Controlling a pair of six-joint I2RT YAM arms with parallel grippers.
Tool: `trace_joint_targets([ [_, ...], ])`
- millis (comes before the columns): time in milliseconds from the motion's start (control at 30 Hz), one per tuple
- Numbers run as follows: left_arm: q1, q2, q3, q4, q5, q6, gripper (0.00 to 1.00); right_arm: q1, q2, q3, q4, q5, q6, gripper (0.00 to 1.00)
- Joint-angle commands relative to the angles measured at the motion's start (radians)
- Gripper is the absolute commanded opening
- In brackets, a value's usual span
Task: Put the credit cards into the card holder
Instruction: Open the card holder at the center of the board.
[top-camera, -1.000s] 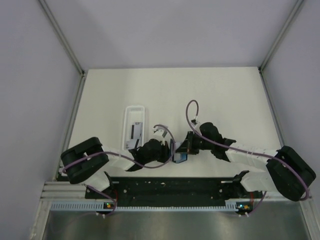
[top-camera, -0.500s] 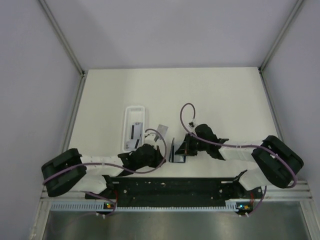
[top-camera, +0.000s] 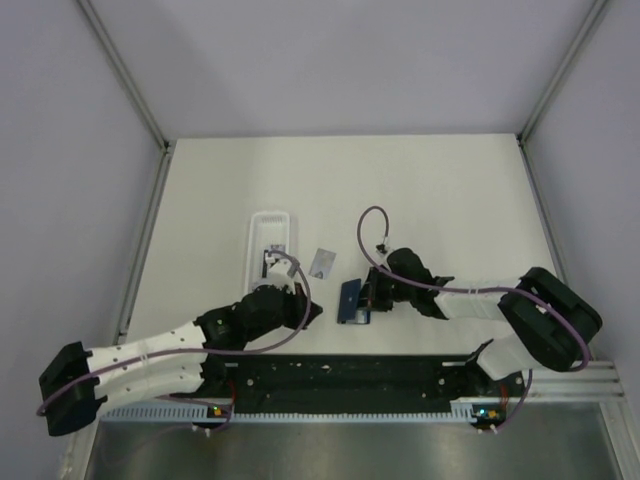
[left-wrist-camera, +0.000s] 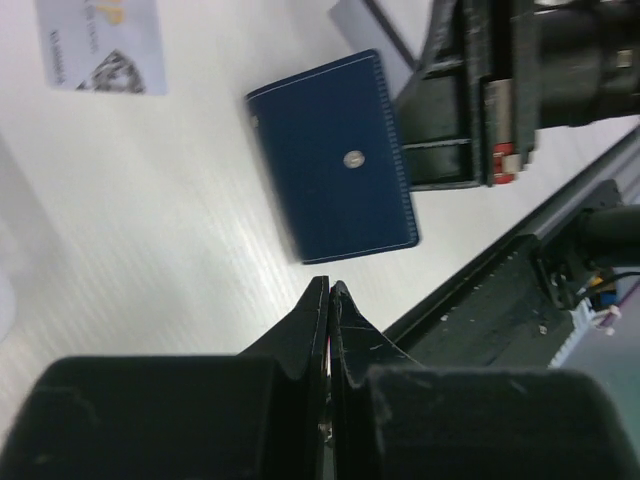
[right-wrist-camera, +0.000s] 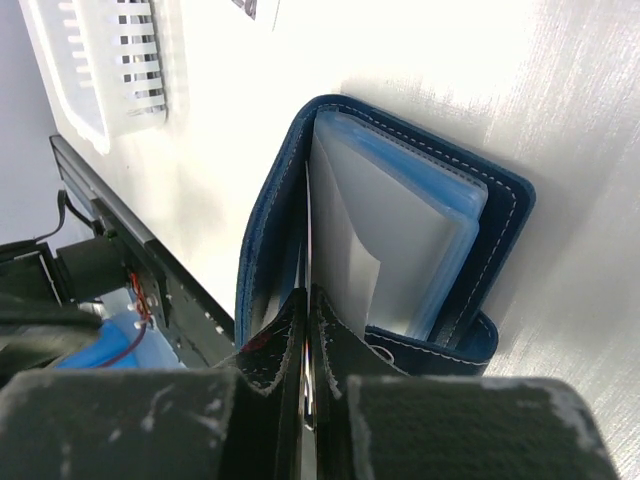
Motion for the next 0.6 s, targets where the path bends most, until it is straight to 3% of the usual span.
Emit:
trace_joint_targets([
  [0,-0.01,0.018,0.098,0.111,0.114,0.114,0.0,0.012,0.005,0.034,-0.006,0.047,-0.026,0.0],
  [233,-0.124,0.194,0.188,0.171,0.12,0.231,0.0,0.014,0.024,0.034,0.004,0.036,-0.022,0.0],
  [567,-0.294,0.423,0.296,0.134,-0.045,0.254,0.0,0.014,0.053,0.034,0.02,0.027,-0.018,0.0],
])
